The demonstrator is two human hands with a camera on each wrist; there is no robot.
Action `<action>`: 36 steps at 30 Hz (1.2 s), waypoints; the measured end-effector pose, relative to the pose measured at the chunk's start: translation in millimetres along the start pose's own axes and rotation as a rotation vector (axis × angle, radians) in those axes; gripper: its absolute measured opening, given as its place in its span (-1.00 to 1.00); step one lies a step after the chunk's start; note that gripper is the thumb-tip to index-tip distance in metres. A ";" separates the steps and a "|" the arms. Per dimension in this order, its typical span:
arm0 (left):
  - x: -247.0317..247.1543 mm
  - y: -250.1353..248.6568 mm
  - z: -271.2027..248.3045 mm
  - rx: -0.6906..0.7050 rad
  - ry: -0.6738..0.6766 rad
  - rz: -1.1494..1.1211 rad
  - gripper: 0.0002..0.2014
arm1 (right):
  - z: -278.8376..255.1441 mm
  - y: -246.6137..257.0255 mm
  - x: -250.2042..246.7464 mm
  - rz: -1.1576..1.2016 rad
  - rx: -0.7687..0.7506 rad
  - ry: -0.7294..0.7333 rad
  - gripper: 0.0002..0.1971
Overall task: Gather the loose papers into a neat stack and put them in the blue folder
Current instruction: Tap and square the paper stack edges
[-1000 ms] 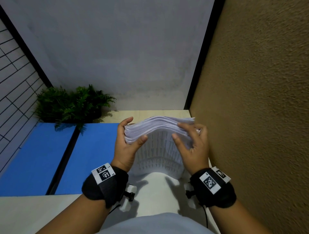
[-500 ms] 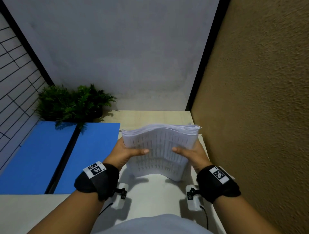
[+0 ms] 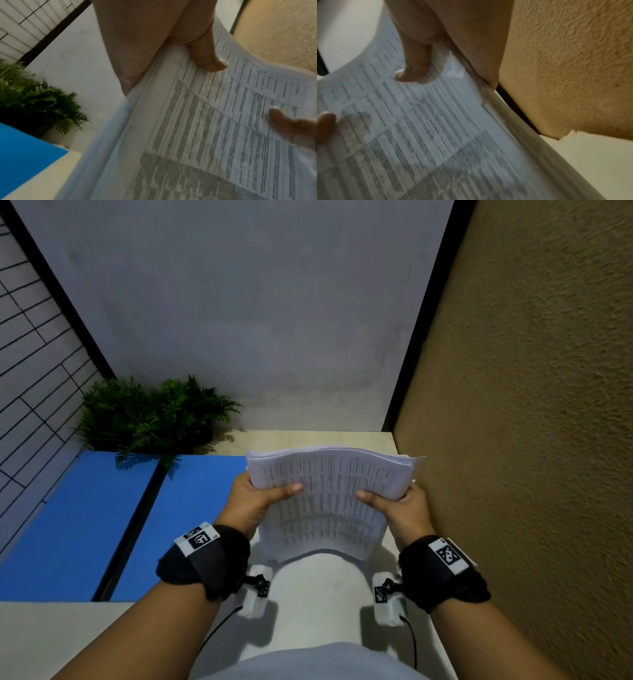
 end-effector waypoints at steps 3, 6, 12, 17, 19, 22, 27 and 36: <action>-1.9 2.8 -1.9 0.014 0.019 0.013 -0.38 | -9.6 2.0 -7.8 -0.041 -0.071 -0.093 -0.45; -1.4 9.5 -5.1 0.007 0.039 0.011 -0.25 | -23.5 5.7 -14.7 -0.023 -0.183 -0.193 -0.47; -0.4 13.4 -8.0 0.009 0.086 0.003 -0.16 | -49.0 37.7 -17.6 -0.173 -0.630 -0.346 -0.85; 0.6 11.3 -10.7 0.023 0.109 -0.005 -0.20 | -40.0 34.6 -22.1 0.005 -0.474 -0.430 -0.73; 0.8 10.8 -12.2 0.017 0.114 -0.013 -0.20 | -37.2 26.5 -17.5 0.152 -0.350 -0.380 -0.74; 0.4 9.7 -13.8 0.006 0.113 -0.019 -0.23 | -40.3 22.2 -5.2 0.248 -0.287 -0.272 -0.74; -4.1 11.8 -11.7 -0.021 0.112 -0.011 -0.23 | -49.2 38.1 0.3 -0.068 -0.522 -0.236 -0.75; -3.3 9.8 -13.2 -0.022 0.132 0.013 -0.31 | -43.9 49.2 12.3 -0.371 -0.605 -0.110 -0.85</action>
Point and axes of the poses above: each hand's wrist, its own z-axis towards the middle knuckle, its own x-axis out of the palm, y = z × x, the point moved 5 cm from there along z, towards the middle knuckle, and after that the axes turned 7 degrees about -y, right-handed, at the moved point
